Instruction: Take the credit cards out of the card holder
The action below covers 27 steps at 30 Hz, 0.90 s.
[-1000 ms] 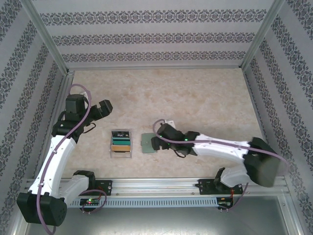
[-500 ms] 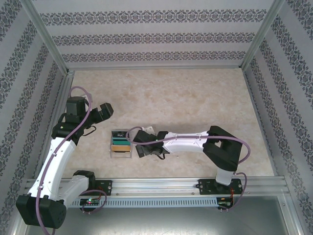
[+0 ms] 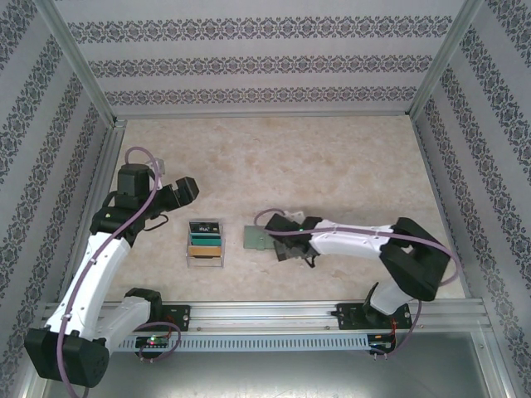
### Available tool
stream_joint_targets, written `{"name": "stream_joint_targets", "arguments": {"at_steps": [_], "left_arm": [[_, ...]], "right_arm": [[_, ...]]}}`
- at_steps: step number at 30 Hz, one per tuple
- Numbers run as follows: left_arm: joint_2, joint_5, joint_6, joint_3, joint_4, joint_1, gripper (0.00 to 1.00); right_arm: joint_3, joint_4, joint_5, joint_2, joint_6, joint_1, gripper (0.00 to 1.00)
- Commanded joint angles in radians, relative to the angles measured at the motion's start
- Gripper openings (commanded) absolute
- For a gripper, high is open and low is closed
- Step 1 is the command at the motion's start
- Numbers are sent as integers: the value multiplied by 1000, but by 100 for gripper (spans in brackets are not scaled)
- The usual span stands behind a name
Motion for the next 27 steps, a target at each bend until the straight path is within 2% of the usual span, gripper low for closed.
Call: {"name": "stream_joint_targets", "arguments": {"at_steps": [1,4,8,11,14,18,21,24,27], "left_arm": [[22,33,-15,-3,51,-58,92],[72,42,-20,4,84,-135,89],[176,17,-20,46,85,-240,86],[249,20,-33,62,108,-283,84],[308,20,-38,82,127,-311,86],[365,24,-37,109,136,-322,86],[389,25,-28,134,125,-324,87],[394,22,-24,149,120,-327,88],[398,31,-23,158,107,-328,89]], "right_arm": [[-39,-15,9,-69,-49,-82,98],[-44,24,-62,-138,-84,-99,98],[-80,135,-219,-249,-73,-36,88],[-109,204,-259,-275,-19,38,69],[-136,261,-274,-251,23,101,51],[-151,386,-358,-164,50,134,24],[-125,423,-376,-75,61,140,12],[-103,417,-330,-17,53,130,11],[-108,431,-308,1,47,80,12]]}}
